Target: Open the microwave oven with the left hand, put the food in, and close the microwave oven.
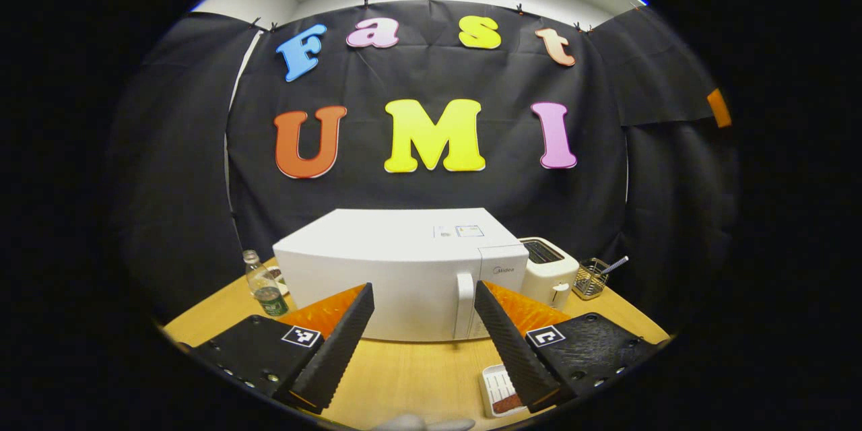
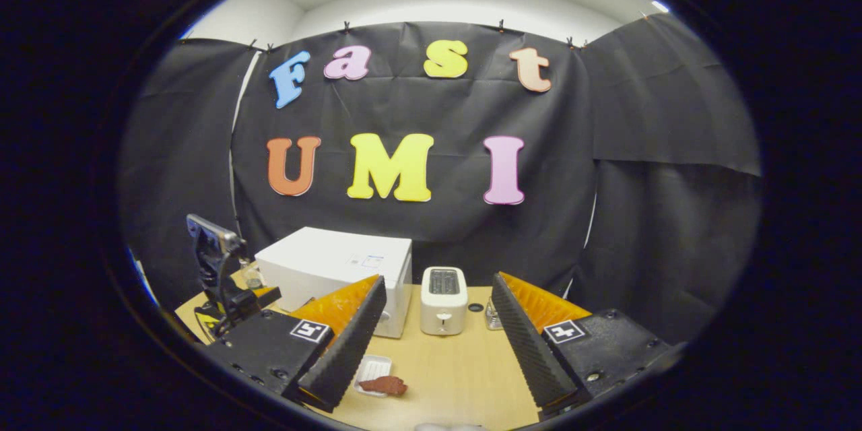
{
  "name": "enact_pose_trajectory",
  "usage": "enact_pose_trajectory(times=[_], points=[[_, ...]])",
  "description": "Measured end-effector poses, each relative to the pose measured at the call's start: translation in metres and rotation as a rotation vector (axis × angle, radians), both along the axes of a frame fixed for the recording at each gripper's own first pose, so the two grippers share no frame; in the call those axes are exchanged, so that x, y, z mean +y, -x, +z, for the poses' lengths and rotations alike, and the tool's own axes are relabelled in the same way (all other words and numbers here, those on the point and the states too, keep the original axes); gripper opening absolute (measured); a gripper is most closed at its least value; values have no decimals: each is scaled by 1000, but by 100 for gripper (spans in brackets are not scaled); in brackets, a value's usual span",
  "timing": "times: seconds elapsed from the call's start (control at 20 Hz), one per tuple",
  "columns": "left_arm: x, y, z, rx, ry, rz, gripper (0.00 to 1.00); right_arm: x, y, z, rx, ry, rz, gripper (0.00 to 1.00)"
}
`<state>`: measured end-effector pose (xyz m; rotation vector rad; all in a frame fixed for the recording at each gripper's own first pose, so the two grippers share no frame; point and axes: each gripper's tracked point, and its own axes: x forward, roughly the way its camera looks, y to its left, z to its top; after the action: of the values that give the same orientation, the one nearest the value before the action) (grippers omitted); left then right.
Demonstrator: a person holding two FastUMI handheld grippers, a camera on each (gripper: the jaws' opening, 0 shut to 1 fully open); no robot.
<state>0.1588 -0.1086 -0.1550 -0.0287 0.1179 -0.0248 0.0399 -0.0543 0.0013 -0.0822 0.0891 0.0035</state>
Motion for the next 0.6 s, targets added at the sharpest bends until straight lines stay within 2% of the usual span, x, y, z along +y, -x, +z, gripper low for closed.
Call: enact_pose_trajectory(times=[0.05, 0.1, 0.3, 0.35, 0.4, 0.45, 0.5, 0.6], points=[[-8, -12, -13, 16, 11, 2, 95, -4, -4, -4, 20, 11, 1, 95], [-15, -28, -25, 30, 24, 7, 95, -9, -9, -7, 34, 8, 2, 100], [-31, -80, -71, 86, 22, 32, 95, -20, -28, -21, 81, -18, 5, 100], [-34, -89, -80, 98, 17, 32, 95, -23, -32, -24, 91, -18, 8, 96], [-37, -94, -86, 103, 10, 30, 95, -26, -37, -27, 97, -17, 8, 100], [-37, -98, -90, 103, 1, 31, 87, -29, -41, -30, 104, -18, 6, 100], [-35, -102, -93, 104, -6, 36, 95, -32, -44, -32, 109, -17, 6, 100], [-37, -105, -100, 119, 1, 28, 95, -33, -47, -37, 120, -21, 15, 100]])
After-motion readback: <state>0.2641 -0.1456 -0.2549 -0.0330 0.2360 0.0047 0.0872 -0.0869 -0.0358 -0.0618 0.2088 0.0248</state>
